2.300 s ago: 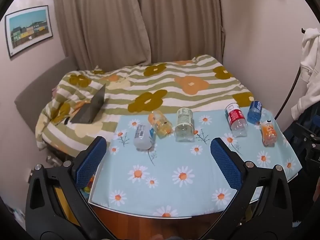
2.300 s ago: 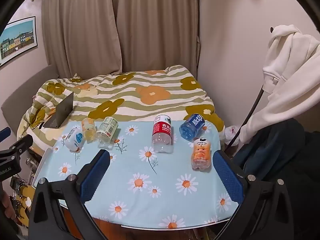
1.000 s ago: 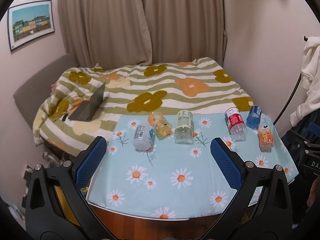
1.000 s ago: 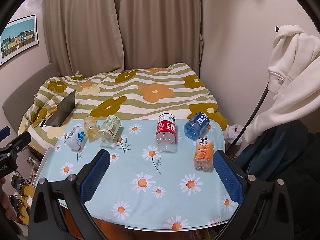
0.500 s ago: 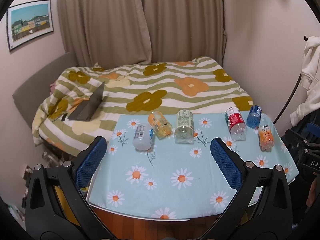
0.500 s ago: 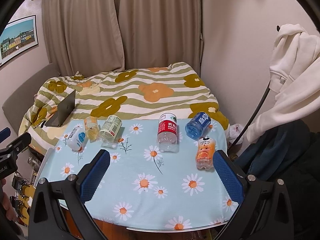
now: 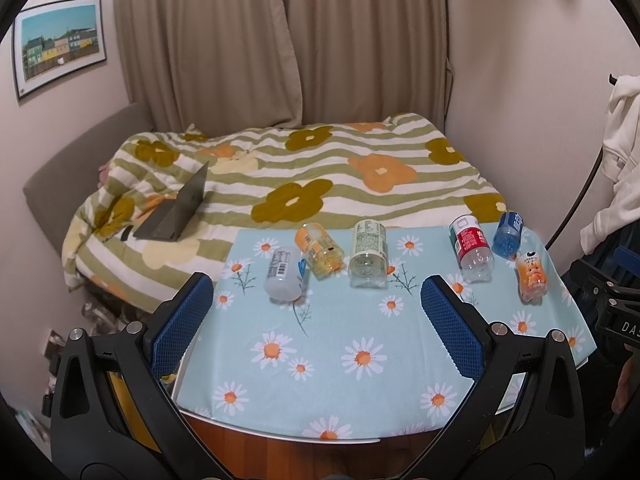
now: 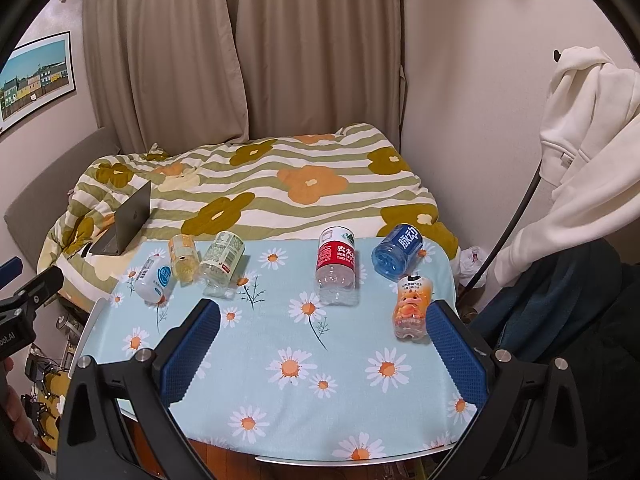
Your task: Flip cup upright
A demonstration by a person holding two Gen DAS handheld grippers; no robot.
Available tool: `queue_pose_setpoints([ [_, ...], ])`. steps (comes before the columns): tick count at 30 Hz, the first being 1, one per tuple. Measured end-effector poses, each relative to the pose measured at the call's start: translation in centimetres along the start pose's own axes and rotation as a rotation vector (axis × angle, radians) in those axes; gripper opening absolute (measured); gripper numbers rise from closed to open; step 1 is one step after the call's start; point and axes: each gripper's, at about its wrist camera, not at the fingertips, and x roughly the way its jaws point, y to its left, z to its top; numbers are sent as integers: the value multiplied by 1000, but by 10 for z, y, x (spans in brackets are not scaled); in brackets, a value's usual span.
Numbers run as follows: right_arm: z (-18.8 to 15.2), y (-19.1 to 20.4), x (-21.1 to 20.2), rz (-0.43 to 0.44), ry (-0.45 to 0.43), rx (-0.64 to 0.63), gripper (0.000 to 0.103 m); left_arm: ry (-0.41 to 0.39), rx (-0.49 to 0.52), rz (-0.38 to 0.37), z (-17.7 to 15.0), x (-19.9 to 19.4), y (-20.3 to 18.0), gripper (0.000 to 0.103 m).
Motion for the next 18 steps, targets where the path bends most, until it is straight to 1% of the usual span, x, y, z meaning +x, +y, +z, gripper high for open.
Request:
queue_pose_setpoints([
  [18,0,0,1,1,2,2,103,1,-4,-2,1,1,1,103],
])
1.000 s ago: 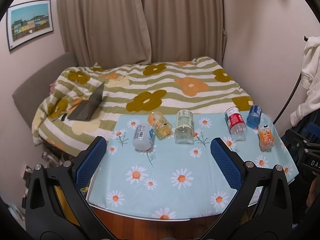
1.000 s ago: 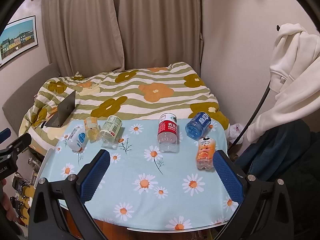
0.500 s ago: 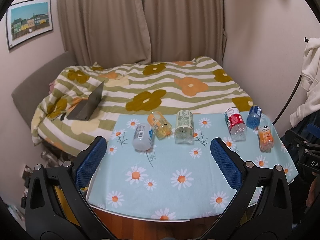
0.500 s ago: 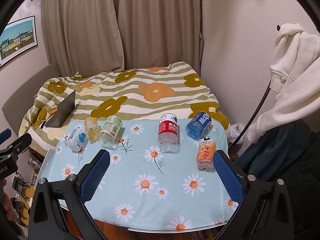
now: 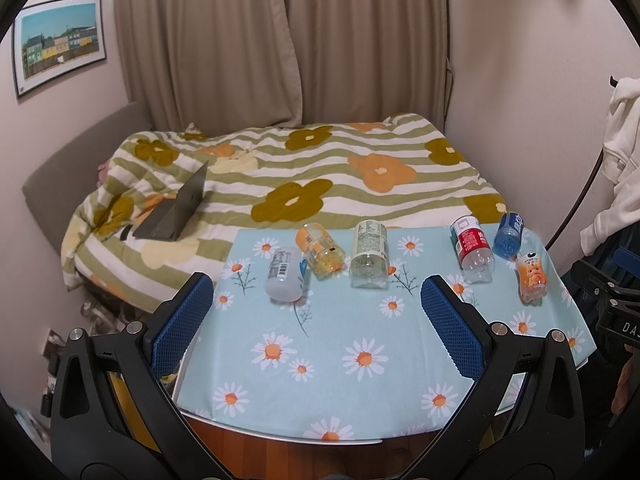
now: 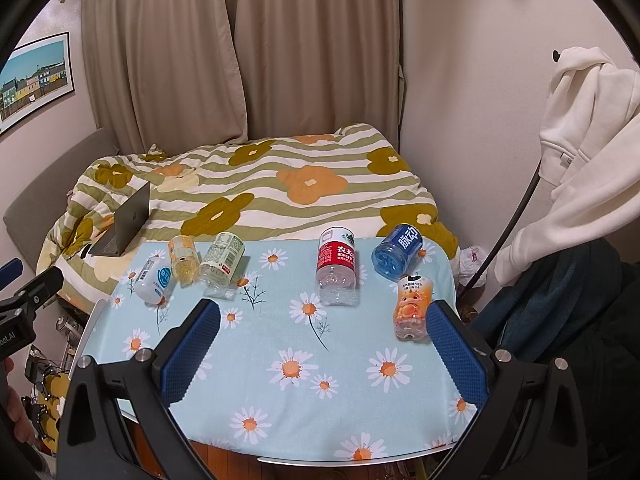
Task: Flip cup upright
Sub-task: 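Move the right gripper to the red-and-white Nongfu bottle and close on it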
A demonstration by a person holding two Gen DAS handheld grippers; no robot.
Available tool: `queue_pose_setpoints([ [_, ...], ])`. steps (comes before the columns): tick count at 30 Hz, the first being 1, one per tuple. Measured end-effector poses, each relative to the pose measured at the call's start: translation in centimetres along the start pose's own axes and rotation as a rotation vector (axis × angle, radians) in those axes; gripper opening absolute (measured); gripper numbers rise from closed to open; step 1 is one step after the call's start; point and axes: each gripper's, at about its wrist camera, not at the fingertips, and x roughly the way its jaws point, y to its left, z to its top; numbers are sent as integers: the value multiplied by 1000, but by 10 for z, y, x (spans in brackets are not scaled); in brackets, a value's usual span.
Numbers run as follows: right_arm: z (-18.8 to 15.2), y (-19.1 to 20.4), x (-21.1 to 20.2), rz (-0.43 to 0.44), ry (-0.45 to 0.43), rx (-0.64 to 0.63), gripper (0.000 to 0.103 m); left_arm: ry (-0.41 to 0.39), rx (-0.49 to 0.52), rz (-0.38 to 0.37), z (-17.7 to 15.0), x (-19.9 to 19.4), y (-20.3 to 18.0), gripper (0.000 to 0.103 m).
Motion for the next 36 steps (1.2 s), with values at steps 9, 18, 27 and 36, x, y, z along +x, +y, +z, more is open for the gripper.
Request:
queue_pose_setpoints([
  [9,0,1,-1,0,1,1,103,-1,1,-1,1,0,1,103],
  [18,2,0,0,-2,40,18,103,45,31,-20,15,13,3,103],
  [27,16,11,33,-40,93,70,103,87,77,-73,18,44,25,103],
  [36,32,-4,97,-16,201,54,103,177,49,-46,13,92,23,103],
])
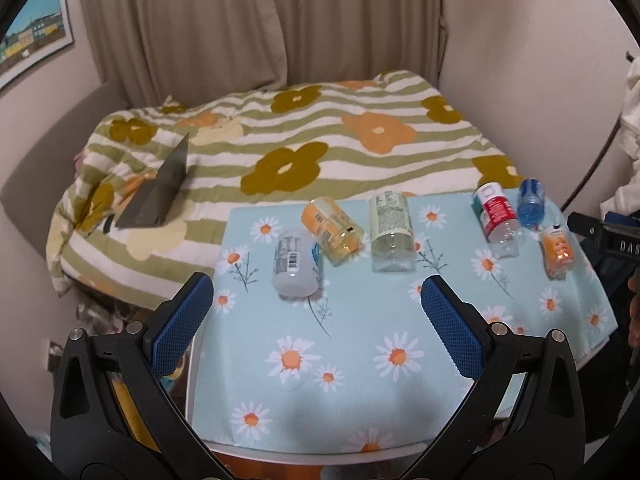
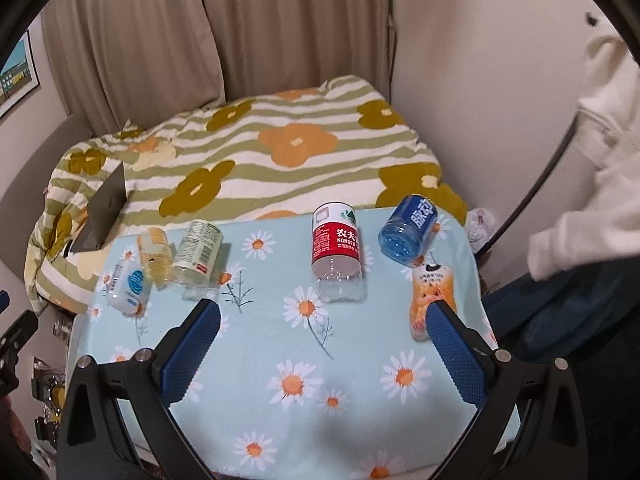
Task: Flip cup upright
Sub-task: 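Move the right gripper to the red-and-white Nongfu bottle and close on it, then lift the Nongfu bottle with the right gripper and carry it toward the left tool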
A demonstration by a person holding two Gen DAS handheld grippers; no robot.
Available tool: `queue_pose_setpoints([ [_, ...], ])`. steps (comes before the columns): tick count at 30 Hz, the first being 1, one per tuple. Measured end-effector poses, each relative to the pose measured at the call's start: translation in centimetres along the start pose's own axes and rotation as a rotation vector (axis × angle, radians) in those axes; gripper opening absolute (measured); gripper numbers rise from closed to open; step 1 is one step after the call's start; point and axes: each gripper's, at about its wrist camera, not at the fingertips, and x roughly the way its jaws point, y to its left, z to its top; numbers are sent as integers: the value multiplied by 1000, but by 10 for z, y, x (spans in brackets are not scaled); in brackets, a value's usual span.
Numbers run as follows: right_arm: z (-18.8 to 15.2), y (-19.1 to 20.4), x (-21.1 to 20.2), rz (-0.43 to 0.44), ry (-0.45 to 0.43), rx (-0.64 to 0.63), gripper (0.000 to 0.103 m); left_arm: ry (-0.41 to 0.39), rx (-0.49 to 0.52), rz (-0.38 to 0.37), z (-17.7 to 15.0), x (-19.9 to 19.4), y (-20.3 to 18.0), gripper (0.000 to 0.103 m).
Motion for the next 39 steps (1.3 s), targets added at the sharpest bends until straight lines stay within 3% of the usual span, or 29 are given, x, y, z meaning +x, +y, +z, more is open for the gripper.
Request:
queue_pose_setpoints([
  [7,31,-16,69,57,117,-34,103,88,-78,14,8,45,-18,103],
  [18,56,-25,163,128,271,-83,102,192,-113,76,15,105,-52,103],
  [26,55,-25,208,156,365,-112,84,252,-123,86,13,134,-65,103],
  [34,50,-26,227,132,402,-138,61,277,-121,82,14,150,-67,103],
  [39,51,-24,229,127,398,-138,61,281,-120,76,14,151,-63,103],
])
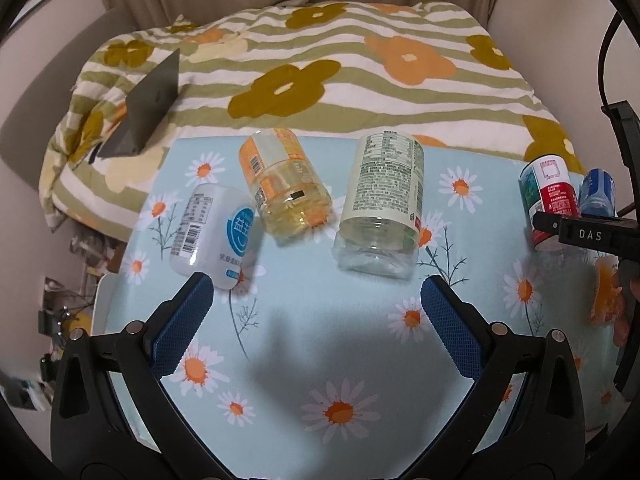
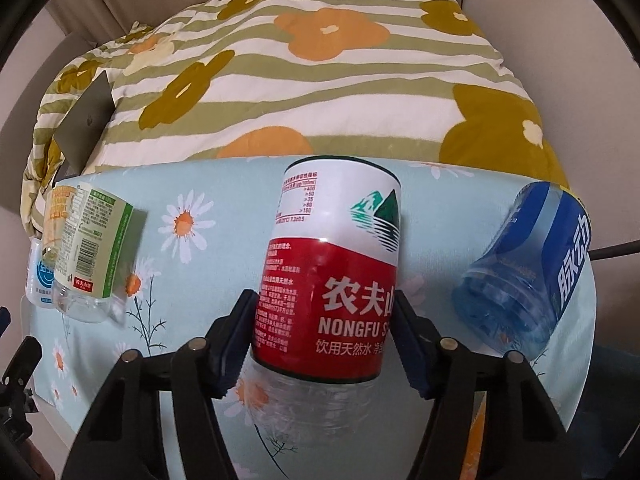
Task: Flip cup upright
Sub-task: 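Lift the Nongfu bottle with the right gripper and carry it toward the left tool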
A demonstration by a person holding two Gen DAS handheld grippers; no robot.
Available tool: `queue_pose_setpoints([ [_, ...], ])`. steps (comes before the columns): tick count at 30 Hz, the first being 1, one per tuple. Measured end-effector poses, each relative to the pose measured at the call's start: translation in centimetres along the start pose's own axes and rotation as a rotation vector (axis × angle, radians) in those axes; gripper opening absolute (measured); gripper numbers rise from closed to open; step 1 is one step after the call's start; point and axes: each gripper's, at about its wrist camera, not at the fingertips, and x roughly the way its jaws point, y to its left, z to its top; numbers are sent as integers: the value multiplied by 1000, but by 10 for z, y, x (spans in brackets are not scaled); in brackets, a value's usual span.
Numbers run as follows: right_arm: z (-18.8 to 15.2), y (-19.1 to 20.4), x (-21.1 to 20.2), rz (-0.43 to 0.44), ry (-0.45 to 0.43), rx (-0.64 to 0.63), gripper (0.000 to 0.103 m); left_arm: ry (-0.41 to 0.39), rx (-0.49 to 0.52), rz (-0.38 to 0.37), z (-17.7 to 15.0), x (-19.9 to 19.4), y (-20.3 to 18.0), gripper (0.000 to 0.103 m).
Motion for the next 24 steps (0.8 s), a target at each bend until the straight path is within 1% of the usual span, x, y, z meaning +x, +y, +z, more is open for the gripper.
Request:
queue_pose_setpoints([
  [7,-2,9,-10,1,-17,5,60,-9,5,-8,-2,-6,9,103],
  [13,-14,24,-33,2,-49,6,60,-35,14,-21,-9,-22,24,103],
  [19,-42,53,-58,6,-72,9,60,-66,13,-33,-30,-41,52,103],
  [24,-75,80,-64,22,-62,21,60,-64,10,-32,-54,-51,80,103],
])
